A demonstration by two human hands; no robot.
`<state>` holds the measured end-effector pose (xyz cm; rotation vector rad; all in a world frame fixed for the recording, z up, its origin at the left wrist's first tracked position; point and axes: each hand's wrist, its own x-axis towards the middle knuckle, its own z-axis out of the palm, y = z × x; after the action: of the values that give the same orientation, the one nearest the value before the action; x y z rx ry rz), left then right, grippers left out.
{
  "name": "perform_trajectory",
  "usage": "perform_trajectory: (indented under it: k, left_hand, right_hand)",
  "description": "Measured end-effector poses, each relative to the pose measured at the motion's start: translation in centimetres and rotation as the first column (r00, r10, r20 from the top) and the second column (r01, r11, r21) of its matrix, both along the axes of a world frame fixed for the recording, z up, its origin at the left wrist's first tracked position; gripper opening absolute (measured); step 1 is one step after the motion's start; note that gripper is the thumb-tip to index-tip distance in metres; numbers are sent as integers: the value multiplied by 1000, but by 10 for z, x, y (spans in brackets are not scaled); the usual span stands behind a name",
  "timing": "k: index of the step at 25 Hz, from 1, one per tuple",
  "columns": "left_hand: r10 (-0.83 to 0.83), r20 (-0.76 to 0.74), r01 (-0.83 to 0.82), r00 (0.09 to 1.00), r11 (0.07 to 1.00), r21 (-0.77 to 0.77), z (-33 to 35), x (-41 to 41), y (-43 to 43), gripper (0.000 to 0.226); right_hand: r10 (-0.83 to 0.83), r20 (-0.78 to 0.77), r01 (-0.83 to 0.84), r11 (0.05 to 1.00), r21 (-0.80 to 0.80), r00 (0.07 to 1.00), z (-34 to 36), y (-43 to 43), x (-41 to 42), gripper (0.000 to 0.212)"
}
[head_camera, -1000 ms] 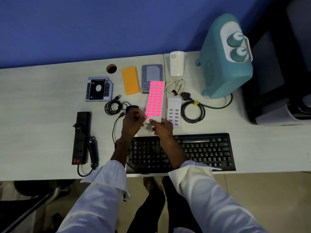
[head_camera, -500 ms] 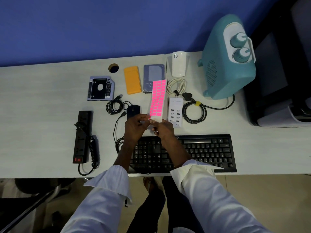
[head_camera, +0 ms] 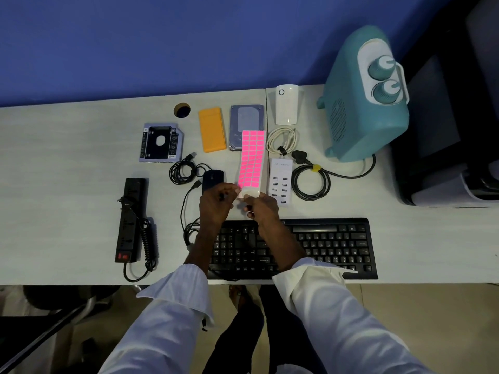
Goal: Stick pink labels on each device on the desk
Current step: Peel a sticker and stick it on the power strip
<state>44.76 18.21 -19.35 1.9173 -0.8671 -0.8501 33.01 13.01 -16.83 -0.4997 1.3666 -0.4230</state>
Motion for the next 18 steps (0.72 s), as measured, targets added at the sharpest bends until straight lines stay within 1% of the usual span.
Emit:
perform_trajectory:
  k: [4,6,8,10,13,18]
  left_hand:
    - [-18,-29,18,999,1000,-18,2,-2,1,11]
    - [-46,-44,45,998,998,-35,4,-2,2,13]
    - [-67,-89,64,994,997,-40,4,-1,4,17]
    - [-73,-100,71,992,997,-29,3,0,5,21]
    - [-70,-91,68,993,997,-27,1,0,4,23]
    - [-70,-81,69,994,997,-16,4,-3,-1,18]
  right_hand:
    - [6,7,-6,1000,18,1000,1,-1,-1,8]
    - [-4,14,3,999,49,1000,1,-2,-3,5]
    - [-11,25,9,997,74,1000,3,-3,-5,6]
    - [-5,47,2,998,71,999,4,-3,-6,6]
    - [-7,49,4,998,57,999,3,-1,-7,15]
    - [-6,42,6,1000,-1,999,2,-2,-10,25]
